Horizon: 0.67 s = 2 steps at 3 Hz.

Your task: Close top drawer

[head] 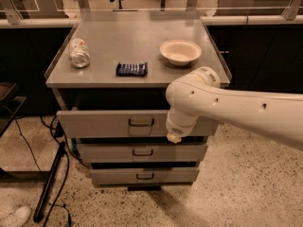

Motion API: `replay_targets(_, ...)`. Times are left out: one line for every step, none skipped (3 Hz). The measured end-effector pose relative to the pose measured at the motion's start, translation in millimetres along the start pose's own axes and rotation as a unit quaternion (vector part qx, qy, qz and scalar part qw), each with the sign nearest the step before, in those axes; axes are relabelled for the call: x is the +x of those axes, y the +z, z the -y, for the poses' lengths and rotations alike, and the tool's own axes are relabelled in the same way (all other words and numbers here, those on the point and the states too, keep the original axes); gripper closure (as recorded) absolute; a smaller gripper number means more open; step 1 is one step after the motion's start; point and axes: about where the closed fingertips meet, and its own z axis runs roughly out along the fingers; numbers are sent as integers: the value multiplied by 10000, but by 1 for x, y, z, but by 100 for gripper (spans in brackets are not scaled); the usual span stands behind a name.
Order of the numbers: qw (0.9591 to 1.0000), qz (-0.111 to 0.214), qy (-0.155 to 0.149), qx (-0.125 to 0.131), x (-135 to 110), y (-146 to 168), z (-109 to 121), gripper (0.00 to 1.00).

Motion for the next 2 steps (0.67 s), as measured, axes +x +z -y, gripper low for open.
replay_targets(9995, 44, -191, 234, -27, 9, 36, 100)
replay_targets(9994, 18, -207, 267, -30, 13, 41, 100)
